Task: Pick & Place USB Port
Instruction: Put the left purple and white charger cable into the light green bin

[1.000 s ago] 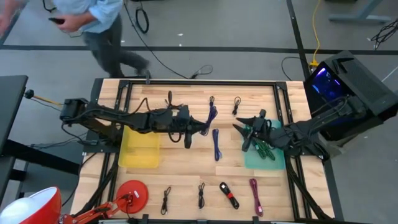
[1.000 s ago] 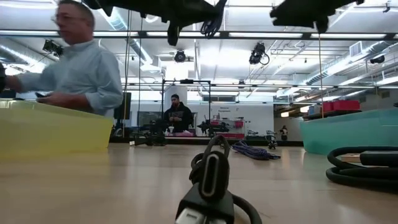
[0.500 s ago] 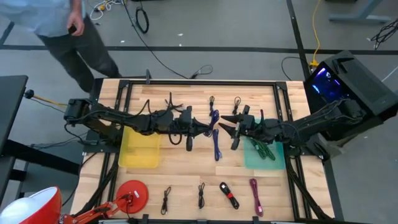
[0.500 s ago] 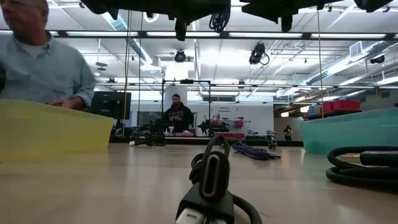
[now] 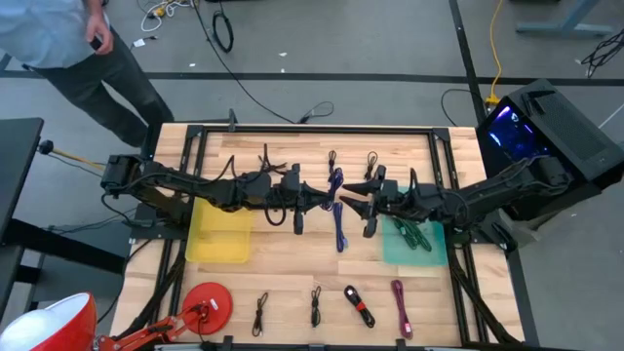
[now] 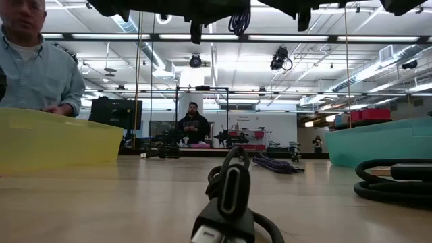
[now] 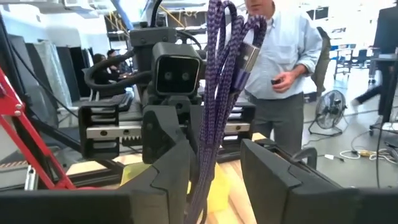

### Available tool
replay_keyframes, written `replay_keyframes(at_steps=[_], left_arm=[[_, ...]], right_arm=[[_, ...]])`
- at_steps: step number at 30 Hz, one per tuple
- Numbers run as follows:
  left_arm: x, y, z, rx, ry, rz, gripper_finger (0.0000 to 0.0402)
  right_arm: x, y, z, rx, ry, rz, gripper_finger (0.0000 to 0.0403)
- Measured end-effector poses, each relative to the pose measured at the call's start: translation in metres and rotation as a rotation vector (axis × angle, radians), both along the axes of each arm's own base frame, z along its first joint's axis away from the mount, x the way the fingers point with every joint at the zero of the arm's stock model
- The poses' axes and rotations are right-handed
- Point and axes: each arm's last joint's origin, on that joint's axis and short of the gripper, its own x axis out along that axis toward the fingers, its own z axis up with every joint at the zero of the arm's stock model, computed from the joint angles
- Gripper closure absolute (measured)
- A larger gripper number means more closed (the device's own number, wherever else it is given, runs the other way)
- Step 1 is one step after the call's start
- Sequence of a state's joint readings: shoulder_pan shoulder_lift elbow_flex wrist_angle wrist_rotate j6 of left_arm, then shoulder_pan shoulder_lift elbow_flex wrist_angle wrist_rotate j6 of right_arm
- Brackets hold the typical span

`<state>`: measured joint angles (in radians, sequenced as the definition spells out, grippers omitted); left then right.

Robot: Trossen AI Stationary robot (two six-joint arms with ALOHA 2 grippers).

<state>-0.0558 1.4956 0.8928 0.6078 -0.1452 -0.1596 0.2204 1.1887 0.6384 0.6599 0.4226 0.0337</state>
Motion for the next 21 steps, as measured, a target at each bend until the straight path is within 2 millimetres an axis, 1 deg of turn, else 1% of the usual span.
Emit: replay_keyframes(at_steps=[8, 14, 21], left_arm=[[0.002, 0.001, -0.001, -0.001, -0.010, 0.030, 0.0393], [0.009, 0.000, -0.012, -0.005, 0.004, 0.023, 0.0393], [0.015, -0.001, -0.018, -0.013, -0.019, -0.002, 0.0393]], right_arm=[[0.004, 0.000, -0.001, 0.009, -0.022, 0.020, 0.0256], [0.006, -0.001, -0.002, -0.011, -0.027, 0.009, 0.0256], [0.006, -0.005, -0.003, -0.014, -0.016, -0.007, 0.0256]])
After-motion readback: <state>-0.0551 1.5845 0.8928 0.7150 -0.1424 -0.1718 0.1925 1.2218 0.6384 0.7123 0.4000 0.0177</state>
